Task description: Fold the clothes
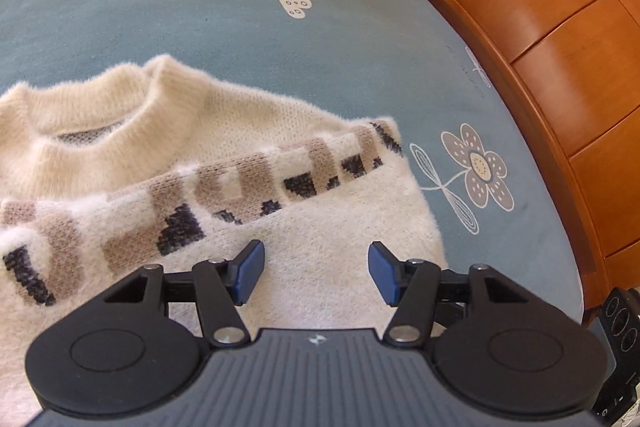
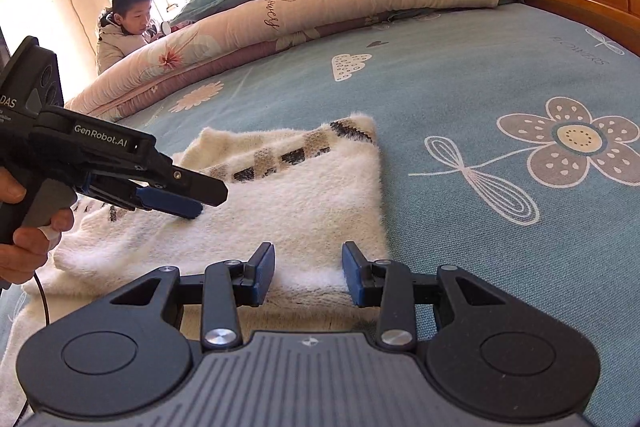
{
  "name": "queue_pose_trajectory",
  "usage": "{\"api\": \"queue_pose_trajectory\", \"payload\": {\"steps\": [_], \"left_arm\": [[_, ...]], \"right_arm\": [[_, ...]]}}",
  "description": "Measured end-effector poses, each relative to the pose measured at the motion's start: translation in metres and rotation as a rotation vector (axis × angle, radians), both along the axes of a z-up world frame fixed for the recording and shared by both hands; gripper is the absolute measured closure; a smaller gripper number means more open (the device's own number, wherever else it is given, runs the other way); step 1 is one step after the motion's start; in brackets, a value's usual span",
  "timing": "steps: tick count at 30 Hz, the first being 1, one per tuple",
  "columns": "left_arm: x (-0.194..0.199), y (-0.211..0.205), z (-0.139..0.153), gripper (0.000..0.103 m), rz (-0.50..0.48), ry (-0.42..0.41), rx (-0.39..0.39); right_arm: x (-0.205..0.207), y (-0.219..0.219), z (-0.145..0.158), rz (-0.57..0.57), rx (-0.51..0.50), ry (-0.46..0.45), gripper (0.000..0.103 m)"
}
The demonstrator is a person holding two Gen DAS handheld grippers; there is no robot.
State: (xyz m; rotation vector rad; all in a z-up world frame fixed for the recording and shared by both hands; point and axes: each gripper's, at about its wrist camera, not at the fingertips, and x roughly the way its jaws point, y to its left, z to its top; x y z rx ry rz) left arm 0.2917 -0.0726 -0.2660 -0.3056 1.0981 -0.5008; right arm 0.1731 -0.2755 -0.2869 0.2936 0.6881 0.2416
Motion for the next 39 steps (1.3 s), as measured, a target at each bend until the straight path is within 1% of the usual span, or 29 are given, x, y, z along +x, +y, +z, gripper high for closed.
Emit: {"api": "queue_pose_trajectory", "payload": {"steps": [11, 13, 14, 16, 18, 21, 23, 25, 26, 28, 30, 32, 33, 36, 39], "left_arm": [[-0.021, 0.062, 0.013, 0.043, 0.144, -0.013, 0.057], [-0.017, 0.059, 0.017, 0.042, 0.145, -0.039, 0.057], [-0.014, 0.056, 0.016, 0.041, 0.143, -0.045, 0.044], [-0.007, 0.053, 0.009, 0.04, 0.152, -0.034, 0.027], [-0.004, 0.057, 0.001, 0.04, 0.173, -0.029, 0.055], [-0.013, 0.084, 0.0, 0.04, 0.22, -0.035, 0.011], [-0.02, 0.101, 0.004, 0.04, 0.266, -0.039, 0.026], [-0.026, 0.112, 0.007, 0.041, 0.298, -0.003, 0.058], [-0.028, 0.112, 0.009, 0.041, 0.291, 0.005, 0.062], [-0.036, 0.106, 0.016, 0.041, 0.263, -0.013, 0.06], [-0.041, 0.095, 0.023, 0.037, 0.227, -0.045, 0.016], [-0.042, 0.083, 0.023, 0.035, 0.193, -0.047, -0.02], [-0.041, 0.078, 0.021, 0.035, 0.185, -0.042, -0.015], [-0.045, 0.077, 0.008, 0.035, 0.196, -0.017, 0.046], [-0.058, 0.091, -0.002, 0.034, 0.228, -0.001, 0.037]], "right_arm": [[-0.002, -0.003, 0.001, -0.003, 0.012, 0.003, 0.061], [-0.001, -0.002, 0.001, -0.006, 0.012, 0.005, 0.061], [-0.001, -0.002, 0.001, -0.007, 0.011, 0.005, 0.06], [-0.001, -0.001, 0.0, -0.004, 0.006, 0.004, 0.059], [-0.001, 0.0, 0.0, -0.001, 0.003, 0.002, 0.059], [-0.001, -0.002, 0.0, 0.003, 0.013, 0.001, 0.059], [-0.001, -0.003, 0.0, 0.002, 0.022, 0.002, 0.059], [-0.001, -0.003, 0.0, -0.001, 0.026, 0.004, 0.059], [-0.001, -0.003, 0.0, -0.001, 0.023, 0.004, 0.059], [-0.001, -0.002, 0.0, -0.001, 0.018, 0.004, 0.059], [-0.001, 0.0, 0.001, -0.001, 0.014, 0.004, 0.055], [-0.001, 0.001, 0.001, -0.002, 0.009, 0.004, 0.053], [-0.001, 0.001, 0.001, -0.002, 0.006, 0.004, 0.053], [0.0, 0.003, 0.001, -0.002, -0.001, 0.004, 0.053], [-0.001, 0.001, 0.001, 0.0, 0.011, 0.005, 0.053]]}}
